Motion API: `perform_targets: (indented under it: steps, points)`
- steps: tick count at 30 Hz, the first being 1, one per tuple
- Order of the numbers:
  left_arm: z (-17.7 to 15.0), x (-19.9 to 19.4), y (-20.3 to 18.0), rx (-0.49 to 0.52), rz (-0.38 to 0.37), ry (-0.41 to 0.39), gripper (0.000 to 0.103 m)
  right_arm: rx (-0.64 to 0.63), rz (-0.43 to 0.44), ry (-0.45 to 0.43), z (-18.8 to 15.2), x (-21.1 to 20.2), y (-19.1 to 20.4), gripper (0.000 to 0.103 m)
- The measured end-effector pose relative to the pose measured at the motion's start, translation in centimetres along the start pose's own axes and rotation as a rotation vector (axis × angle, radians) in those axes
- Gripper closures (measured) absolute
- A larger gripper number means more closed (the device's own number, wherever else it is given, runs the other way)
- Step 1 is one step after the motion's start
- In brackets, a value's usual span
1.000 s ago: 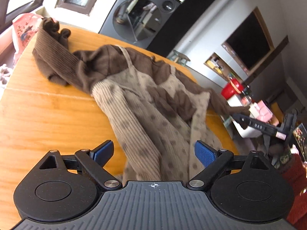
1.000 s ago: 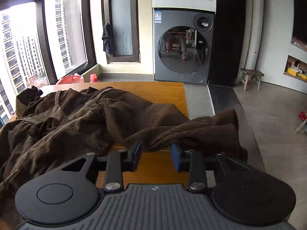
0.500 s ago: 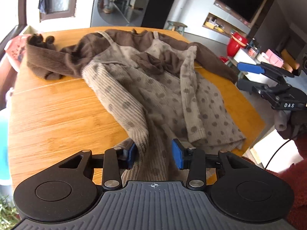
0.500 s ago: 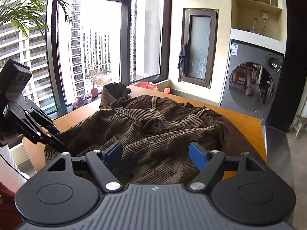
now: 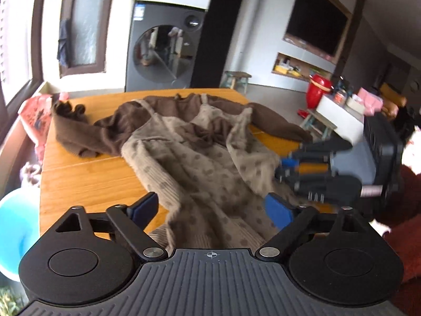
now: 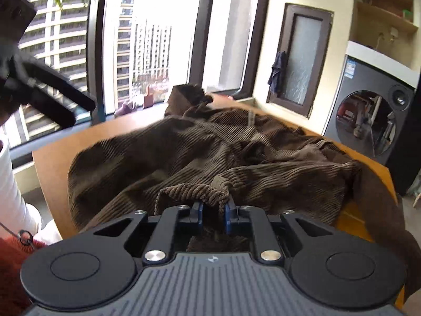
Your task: Fold clothes
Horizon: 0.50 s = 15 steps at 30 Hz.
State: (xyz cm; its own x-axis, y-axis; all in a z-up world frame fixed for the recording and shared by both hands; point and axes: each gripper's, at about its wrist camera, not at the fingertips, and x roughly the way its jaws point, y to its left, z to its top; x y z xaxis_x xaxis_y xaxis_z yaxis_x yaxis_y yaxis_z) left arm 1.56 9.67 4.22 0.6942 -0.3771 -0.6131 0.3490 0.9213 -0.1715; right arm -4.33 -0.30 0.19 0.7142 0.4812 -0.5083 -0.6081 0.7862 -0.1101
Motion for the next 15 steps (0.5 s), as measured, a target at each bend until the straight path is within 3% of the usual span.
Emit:
perform_targets:
  steps: [4,8,15]
  points:
    - [-2.0,1.7,-3.3,0.142,0.026,0.066,0.005,0.129,-0.145,-0.167,2.2,-6.9,-5.2,0.091]
    - [-3.7,3.5,-5.3,0.256,0.041,0.130,0.005,0.230,-0.232,-0.261,3.7,-11.5,-9.2,0.091]
    - [-4.3,4.6,-6.4,0.309,0.095,0.123,0.005,0.276,-0.227,-0.365,6.3,-11.6,-11.6,0.091]
